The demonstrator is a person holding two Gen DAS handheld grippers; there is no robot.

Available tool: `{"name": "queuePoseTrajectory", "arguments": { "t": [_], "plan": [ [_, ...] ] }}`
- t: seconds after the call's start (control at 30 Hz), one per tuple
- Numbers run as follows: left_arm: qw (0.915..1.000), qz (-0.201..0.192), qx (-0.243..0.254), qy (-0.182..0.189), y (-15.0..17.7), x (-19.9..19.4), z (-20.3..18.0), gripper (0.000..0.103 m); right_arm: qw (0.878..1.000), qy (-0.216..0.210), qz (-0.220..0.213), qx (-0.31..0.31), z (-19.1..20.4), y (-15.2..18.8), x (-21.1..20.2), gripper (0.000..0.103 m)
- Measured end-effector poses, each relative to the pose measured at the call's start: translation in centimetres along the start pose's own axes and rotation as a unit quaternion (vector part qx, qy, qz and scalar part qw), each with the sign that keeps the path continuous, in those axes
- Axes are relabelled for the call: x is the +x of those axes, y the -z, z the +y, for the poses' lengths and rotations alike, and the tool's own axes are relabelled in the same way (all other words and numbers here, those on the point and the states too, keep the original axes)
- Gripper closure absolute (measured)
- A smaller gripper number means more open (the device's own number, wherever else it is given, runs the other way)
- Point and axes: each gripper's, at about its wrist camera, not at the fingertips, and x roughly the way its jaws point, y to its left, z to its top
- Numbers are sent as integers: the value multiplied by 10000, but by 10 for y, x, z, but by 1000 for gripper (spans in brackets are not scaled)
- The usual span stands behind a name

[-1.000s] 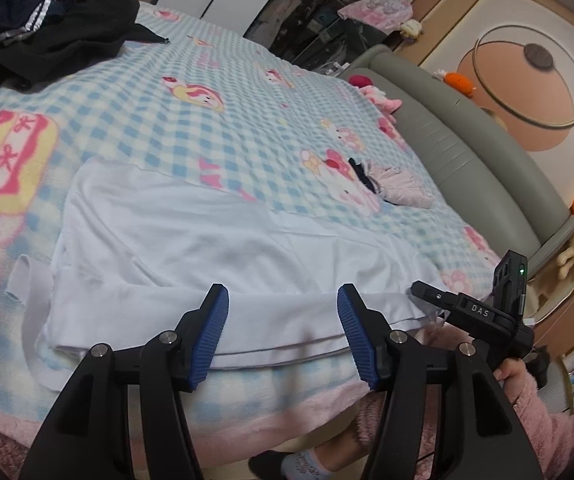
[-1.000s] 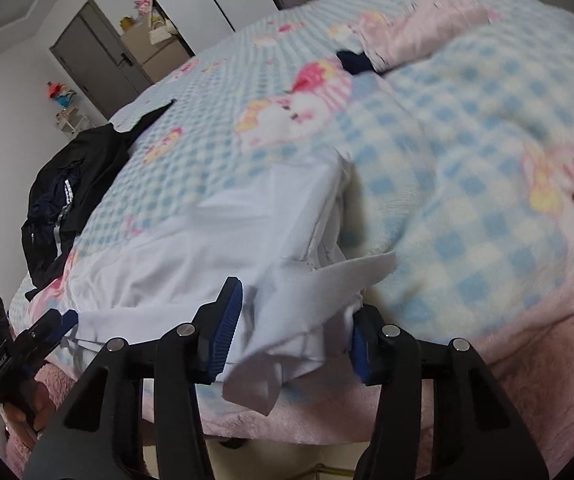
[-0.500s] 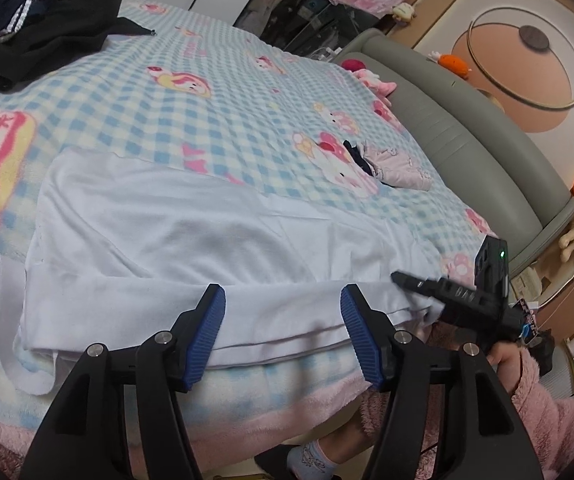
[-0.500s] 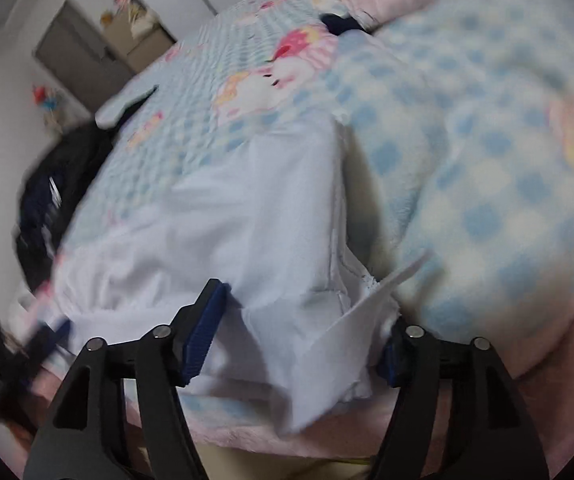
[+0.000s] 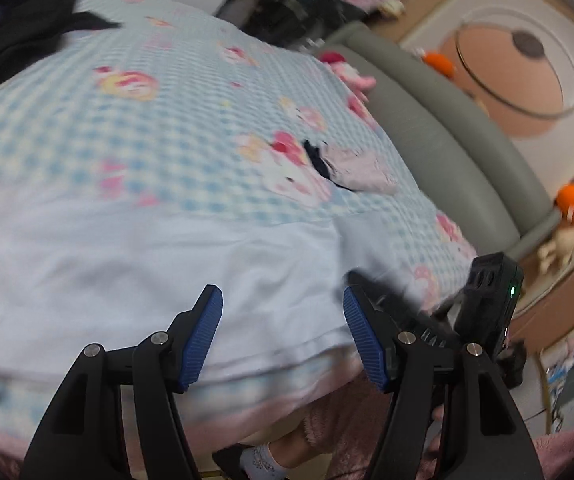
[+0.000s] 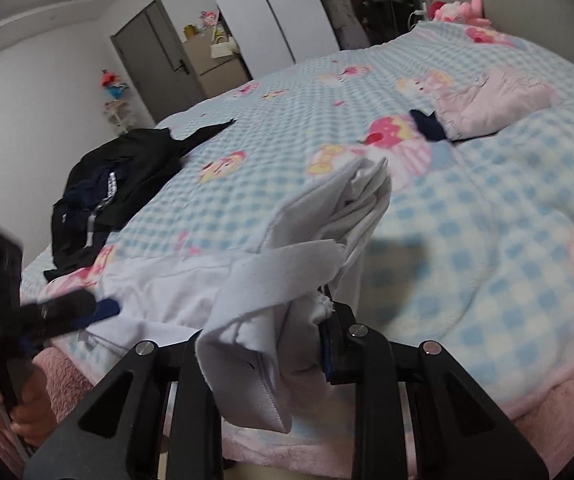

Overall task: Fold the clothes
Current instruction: 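Grasp the white shirt's side edge with the right tool and lift it, then pinch the gathered shirt fabric with the left tool and lift it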

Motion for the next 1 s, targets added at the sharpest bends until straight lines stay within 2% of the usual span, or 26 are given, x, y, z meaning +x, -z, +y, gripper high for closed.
{"name": "queuePoseTrajectory", "arguments": {
  "t": [0.13,0.3,0.47,0.5,0.53,0.6,0.63,0.73,0.8,0.87,0.93,1.0],
  "plan": [
    [9995,238,161,95,-16,30,-26,38,9997,-219,11,57,-2,3,3,80],
    [9977,638,214,104,-16,63,-42,38,9987,-493,24,128,-5,8,6,79],
    [9942,1038,266,114,-15,95,-58,33,9979,-630,114,119,-6,6,10,77],
    [9940,1048,308,42,-14,99,-61,35,9976,-659,139,172,-7,6,11,76],
    [9940,1039,350,-56,-14,100,-60,50,9972,-689,170,230,-9,6,11,74],
    [9934,1053,404,-222,-14,101,-58,68,9963,-743,255,346,-12,5,11,64],
    [9930,1060,431,-305,-14,101,-57,72,9962,-735,316,357,-13,6,11,63],
    [9911,1084,496,-595,-16,101,-50,74,9964,-680,409,313,-15,10,0,59],
    [9912,1103,363,-640,-20,99,-39,74,9958,-752,265,462,-22,11,-13,49],
    [9919,1117,160,-583,-20,95,-26,74,9945,-612,-26,845,-38,9,-24,40],
    [9927,1090,70,-520,-18,92,-21,74,9916,-321,-229,1233,-56,8,-30,39],
    [9934,1054,7,-455,-15,89,-18,74,9887,213,-9,1482,-70,10,-19,39]
  ]
}}
